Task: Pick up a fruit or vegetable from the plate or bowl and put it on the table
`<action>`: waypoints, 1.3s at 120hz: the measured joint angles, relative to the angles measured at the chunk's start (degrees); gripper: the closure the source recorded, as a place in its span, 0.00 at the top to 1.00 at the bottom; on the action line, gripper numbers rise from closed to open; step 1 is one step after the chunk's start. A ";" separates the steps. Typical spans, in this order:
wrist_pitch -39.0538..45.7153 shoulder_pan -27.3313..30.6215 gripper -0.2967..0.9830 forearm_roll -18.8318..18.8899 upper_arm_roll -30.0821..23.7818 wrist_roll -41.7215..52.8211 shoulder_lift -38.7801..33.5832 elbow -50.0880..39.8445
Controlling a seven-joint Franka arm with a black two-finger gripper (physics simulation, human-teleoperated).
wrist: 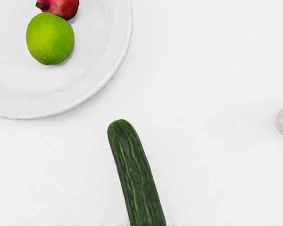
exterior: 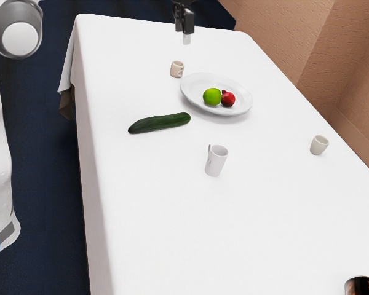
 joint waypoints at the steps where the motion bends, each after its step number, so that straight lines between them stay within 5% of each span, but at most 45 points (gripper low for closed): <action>1: 0.00 0.18 0.75 0.00 -0.01 0.08 0.01 0.00; 26: -0.15 0.85 0.75 -0.03 -0.10 1.74 0.03 0.30; 36: -1.56 0.22 0.75 0.58 -1.64 2.01 -2.24 12.77; 61: -7.47 -14.60 0.75 2.39 -1.62 1.85 1.19 14.30; 74: -8.62 -17.14 0.75 4.06 0.70 1.32 4.38 14.14; 101: -1.67 -3.06 0.75 3.76 1.88 0.44 15.68 14.63; 156: 13.54 -2.53 0.75 1.92 -2.62 -0.42 25.73 15.70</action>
